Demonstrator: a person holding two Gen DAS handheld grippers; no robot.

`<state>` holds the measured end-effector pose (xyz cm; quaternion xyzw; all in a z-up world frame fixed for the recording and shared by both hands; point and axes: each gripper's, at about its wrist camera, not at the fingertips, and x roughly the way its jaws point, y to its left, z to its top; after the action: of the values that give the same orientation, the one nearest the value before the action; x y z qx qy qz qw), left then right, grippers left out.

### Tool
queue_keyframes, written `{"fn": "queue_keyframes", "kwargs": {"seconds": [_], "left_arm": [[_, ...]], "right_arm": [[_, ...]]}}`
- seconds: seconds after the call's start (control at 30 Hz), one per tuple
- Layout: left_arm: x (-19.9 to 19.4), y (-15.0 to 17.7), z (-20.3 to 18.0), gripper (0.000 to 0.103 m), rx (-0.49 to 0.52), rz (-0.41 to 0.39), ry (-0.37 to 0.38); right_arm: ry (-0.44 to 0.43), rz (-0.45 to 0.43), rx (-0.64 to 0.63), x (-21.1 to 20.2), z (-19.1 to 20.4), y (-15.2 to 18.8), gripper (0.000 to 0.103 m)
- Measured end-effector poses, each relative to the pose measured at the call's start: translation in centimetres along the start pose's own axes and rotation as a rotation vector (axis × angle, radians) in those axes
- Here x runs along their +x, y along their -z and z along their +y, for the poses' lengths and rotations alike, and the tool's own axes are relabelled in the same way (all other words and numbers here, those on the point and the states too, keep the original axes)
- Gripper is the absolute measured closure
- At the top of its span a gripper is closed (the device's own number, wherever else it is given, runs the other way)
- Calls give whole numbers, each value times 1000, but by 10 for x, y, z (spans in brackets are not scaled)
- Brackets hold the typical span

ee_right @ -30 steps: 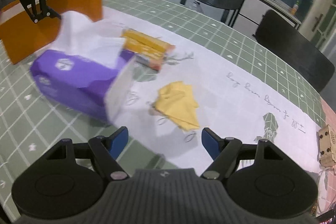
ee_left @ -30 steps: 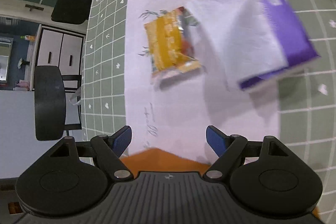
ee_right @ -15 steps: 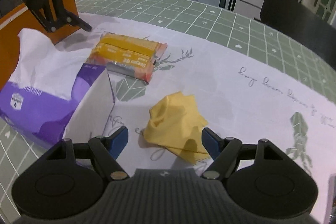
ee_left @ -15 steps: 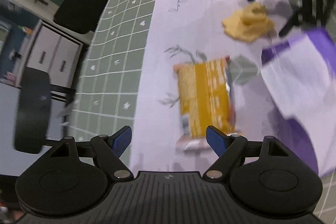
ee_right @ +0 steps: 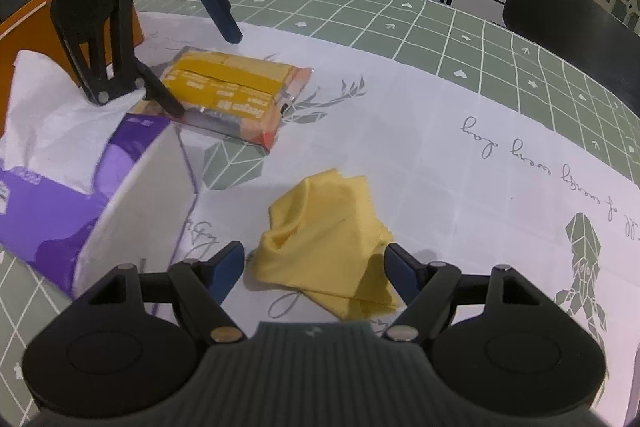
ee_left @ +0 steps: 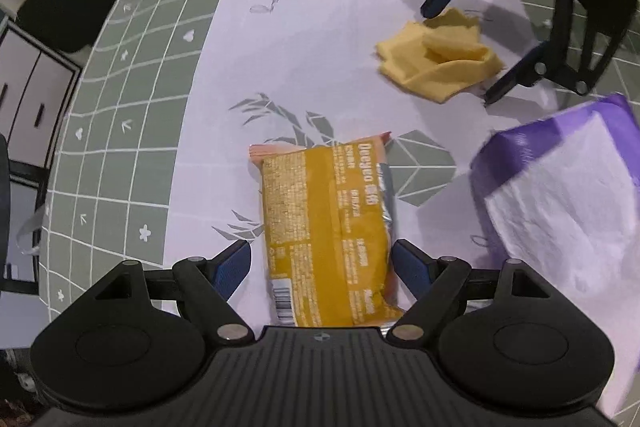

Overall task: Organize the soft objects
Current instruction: 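Withdraw both grippers from the box and move toward the yellow snack packet and cloth, then grasp the yellow snack packet with the left gripper while the right gripper grasps the yellow cloth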

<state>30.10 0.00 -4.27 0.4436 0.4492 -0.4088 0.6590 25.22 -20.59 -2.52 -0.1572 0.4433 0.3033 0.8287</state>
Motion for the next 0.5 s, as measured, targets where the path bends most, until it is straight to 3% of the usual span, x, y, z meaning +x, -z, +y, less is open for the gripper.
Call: {"fn": "queue_keyframes", "kwargs": {"seconds": [0.33, 0.4, 0.5], "left_arm": [[15, -7, 4, 3, -28, 17, 27], [17, -8, 6, 2, -42, 18, 33], [18, -8, 9, 2, -68, 19, 45]], "right_arm": [[4, -17, -1, 9, 0, -5, 31], [-3, -18, -1, 9, 0, -7, 35], [-3, -21, -5, 7, 1, -7, 52]]}}
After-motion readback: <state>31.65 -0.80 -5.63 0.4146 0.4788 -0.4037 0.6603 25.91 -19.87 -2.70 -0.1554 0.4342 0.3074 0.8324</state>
